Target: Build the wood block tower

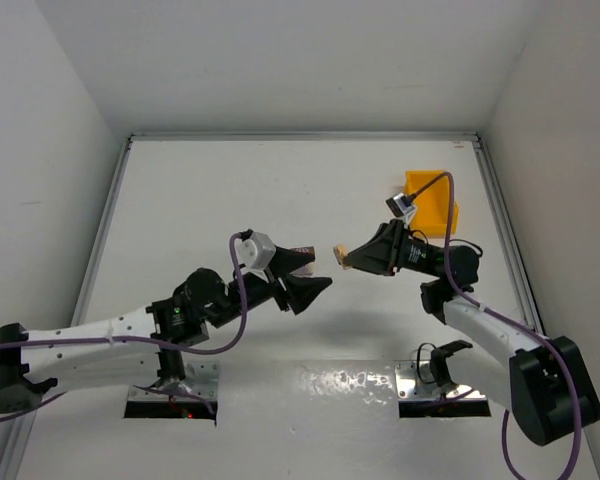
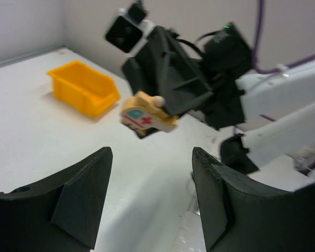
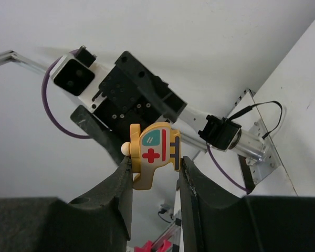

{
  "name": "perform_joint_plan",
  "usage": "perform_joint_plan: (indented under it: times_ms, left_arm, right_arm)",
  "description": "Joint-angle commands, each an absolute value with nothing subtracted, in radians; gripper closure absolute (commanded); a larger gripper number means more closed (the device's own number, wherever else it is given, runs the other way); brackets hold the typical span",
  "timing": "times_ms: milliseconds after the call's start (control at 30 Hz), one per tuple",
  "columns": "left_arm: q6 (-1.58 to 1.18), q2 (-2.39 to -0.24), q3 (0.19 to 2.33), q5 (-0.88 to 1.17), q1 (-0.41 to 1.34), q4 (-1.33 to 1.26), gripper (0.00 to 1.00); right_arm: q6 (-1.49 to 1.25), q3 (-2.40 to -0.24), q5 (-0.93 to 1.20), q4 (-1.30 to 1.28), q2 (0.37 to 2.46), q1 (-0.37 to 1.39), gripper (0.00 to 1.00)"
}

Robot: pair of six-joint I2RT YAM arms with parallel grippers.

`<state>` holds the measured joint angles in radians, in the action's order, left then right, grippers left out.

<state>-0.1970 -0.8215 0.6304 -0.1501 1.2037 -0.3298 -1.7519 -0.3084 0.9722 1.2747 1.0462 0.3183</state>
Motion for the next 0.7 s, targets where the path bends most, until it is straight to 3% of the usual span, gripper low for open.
perform_joint_plan:
  times_ms: [0, 167, 400, 600, 667]
  left_arm:
    - [-0.114, -0.842, 0.623, -0.249, 1.207, -0.469, 0.40]
    - [-0.066, -0.857, 0.627, -0.299, 1.204, -0.502, 0.33]
    - [0.078, -0.911, 0.684, -0.229, 1.197, -0.459, 0.34]
    - [0.017, -0.896, 0.666, 0.017, 1.033, -0.449, 0.34]
    - [-0.042, -0.887, 0.655, 0.005, 0.990, -0.465, 0.34]
  right_arm:
    - [-1.790, -0.311, 0.989, 1.402, 1.051, 0.324, 0.82]
    - [-1.856, -0.299, 0.980, 1.511, 1.098, 0.325, 0.82]
    - [-1.927, -0.305, 0.973, 1.652, 1.150, 0.337, 0.81]
    - [-1.945, -0.322, 0.968, 1.690, 1.203, 0.341, 0.81]
    - [-1.919, -0.324, 0.977, 1.687, 1.219, 0.342, 0.81]
